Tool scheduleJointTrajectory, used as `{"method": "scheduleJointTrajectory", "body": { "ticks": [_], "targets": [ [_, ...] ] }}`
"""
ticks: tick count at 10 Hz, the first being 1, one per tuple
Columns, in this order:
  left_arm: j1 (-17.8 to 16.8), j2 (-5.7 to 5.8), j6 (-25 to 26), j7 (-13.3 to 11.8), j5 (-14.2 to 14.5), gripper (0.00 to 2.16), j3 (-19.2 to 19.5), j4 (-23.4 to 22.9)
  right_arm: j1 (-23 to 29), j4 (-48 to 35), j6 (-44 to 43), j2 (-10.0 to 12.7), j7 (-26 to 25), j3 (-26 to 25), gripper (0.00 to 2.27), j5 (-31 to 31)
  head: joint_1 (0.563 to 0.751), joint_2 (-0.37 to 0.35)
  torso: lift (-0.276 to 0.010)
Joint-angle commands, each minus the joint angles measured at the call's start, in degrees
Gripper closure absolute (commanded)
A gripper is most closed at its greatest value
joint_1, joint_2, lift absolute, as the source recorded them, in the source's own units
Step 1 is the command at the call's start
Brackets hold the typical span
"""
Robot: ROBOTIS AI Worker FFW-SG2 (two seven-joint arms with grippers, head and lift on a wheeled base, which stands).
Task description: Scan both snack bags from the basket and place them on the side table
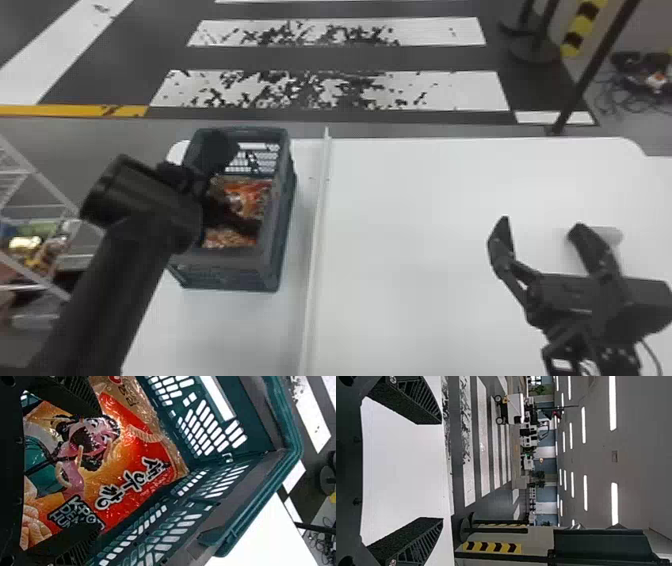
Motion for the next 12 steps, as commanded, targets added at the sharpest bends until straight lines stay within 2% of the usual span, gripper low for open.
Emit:
{"method": "scheduleJointTrajectory", "body": {
  "ticks": [1,2,4,6,7,8,9,12],
  "targets": [
    [-0.75,-0.24,0.0,-0.47,-1.59,0.0,-0.92,2.26,-0.07,0.06,0.0,-0.1,0.0,-0.02,0.06,-0.17,0.695,0.069,-0.075],
    [-1.1,-0.24,0.0,-1.35,-1.59,0.0,-1.01,3.31,-0.07,0.06,0.0,-0.1,0.0,-0.02,0.06,-0.26,0.695,0.069,-0.075],
    [-1.45,-0.24,-0.17,-3.81,-1.94,0.63,-1.36,4.19,-0.07,0.33,0.0,-0.18,0.18,-0.19,0.06,-1.14,0.695,0.069,-0.075],
    [-1.01,-0.33,-0.17,-4.51,-2.03,1.36,-1.18,3.49,0.02,0.41,0.0,-0.18,0.18,-0.19,0.06,-1.14,0.695,0.062,-0.075],
    [-0.31,-0.24,-0.52,-4.6,-1.5,1.43,-0.66,3.14,0.19,0.33,0.0,-0.18,0.18,-0.19,0.06,-1.05,0.695,0.06,-0.075],
    [0.92,-0.68,-0.17,-1.87,-0.8,2.13,0.58,1.47,0.37,0.24,0.0,-0.18,0.18,-0.19,0.06,-1.14,0.695,0.06,-0.075],
    [1.71,-0.76,-0.17,-1.7,-0.27,2.14,2.07,-0.2,0.46,0.24,0.0,-0.18,0.18,-0.19,0.06,-1.14,0.695,0.063,-0.075],
    [3.64,-0.76,-0.17,-2.31,5.61,2.14,8.13,-5.39,0.81,-0.03,0.0,-0.18,0.18,-0.1,0.06,-1.05,0.695,0.065,-0.075]
  ]
}}
